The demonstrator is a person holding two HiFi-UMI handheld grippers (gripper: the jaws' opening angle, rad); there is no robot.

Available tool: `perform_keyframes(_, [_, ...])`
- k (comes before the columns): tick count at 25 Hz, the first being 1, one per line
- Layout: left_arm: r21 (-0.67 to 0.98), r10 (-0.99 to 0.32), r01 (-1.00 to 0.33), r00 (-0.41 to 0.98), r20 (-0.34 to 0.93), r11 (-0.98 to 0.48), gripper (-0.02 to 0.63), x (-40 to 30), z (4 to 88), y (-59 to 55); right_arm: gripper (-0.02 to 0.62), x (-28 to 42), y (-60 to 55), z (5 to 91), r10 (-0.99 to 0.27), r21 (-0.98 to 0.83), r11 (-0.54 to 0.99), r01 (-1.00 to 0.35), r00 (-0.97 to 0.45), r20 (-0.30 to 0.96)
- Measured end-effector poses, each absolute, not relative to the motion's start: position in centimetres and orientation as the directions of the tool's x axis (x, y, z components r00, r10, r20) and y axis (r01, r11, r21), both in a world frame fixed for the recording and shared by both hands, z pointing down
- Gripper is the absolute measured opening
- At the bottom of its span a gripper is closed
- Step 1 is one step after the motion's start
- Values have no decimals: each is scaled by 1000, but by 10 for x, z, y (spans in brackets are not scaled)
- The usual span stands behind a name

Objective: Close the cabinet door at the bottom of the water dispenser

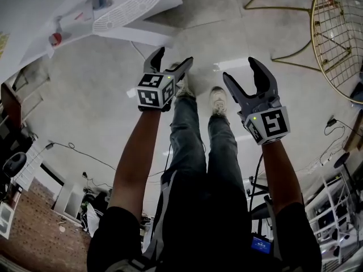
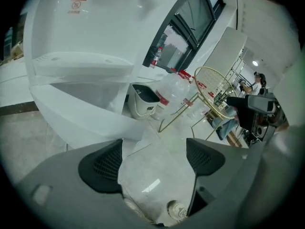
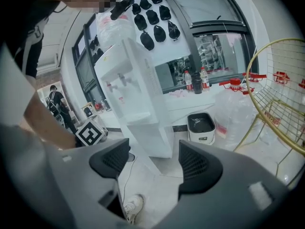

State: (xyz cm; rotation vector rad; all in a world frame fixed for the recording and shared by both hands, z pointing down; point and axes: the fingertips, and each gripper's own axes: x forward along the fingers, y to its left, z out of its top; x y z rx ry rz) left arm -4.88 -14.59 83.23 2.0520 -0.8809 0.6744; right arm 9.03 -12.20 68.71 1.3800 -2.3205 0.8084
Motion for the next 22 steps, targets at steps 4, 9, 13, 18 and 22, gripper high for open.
perform_keyframes(4, [453, -347, -760, 628, 697, -466, 434, -43, 833, -155, 324, 94, -123, 689, -699, -303, 358, -883, -469, 540])
perform_keyframes(9, [457, -345, -749, 640, 687, -480, 434, -38, 832, -164, 322, 98, -120, 696, -701, -290, 352, -890, -456, 548])
perform_keyframes(13, [462, -344, -742, 648, 679, -486, 434, -32, 831, -173, 318, 97, -122, 694, -709, -301, 334, -894, -448, 544])
perform_keyframes(18, [454, -334, -733, 653, 680, -506, 434, -25, 831, -186, 318, 98, -125, 694, -711, -293, 333, -896, -443, 546])
perform_keyframes(22, [443, -335, -731, 651, 681, -519, 434, -18, 831, -200, 318, 100, -128, 696, -715, -288, 330, -899, -437, 546])
